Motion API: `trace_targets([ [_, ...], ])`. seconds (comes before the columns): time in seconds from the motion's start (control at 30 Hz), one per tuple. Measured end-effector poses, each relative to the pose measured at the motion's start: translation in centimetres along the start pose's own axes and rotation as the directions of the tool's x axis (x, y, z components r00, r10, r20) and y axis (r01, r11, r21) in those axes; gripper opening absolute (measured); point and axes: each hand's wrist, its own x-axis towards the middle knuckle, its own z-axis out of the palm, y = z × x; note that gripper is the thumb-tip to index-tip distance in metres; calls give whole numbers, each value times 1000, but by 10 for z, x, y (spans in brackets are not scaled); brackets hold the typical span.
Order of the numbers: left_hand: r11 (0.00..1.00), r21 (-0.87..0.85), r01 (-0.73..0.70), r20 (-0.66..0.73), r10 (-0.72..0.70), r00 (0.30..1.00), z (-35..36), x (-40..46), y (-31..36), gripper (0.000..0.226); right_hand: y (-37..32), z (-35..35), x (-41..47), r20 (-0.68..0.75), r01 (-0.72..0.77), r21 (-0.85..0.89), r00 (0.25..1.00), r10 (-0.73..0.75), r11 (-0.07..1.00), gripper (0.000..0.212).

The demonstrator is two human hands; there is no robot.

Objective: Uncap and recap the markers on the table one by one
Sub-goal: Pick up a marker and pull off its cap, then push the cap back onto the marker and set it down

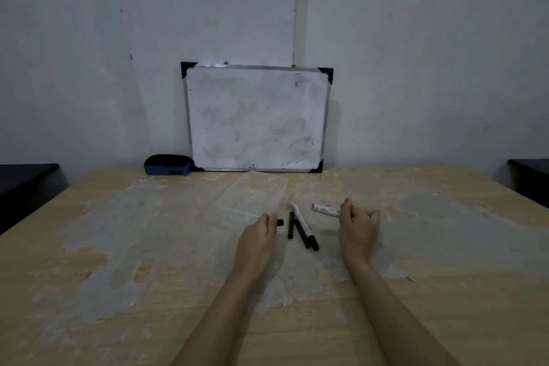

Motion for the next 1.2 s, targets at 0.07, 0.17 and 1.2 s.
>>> trace_targets([
  [0.07,979,196,-63,27,59,998,3,0,-1,24,1,3,-1,16,-10,27,1000,9,1000,33],
  [0.17,880,462,-114,47,104,993,7,1,-3,20,4,2,-1,37,-44,41,998,42,998,34],
  [1.2,-131,-855,501,506,-423,752,12,-2,29,22,-60,-14,-5,245,149,409,932,-266,900,48],
])
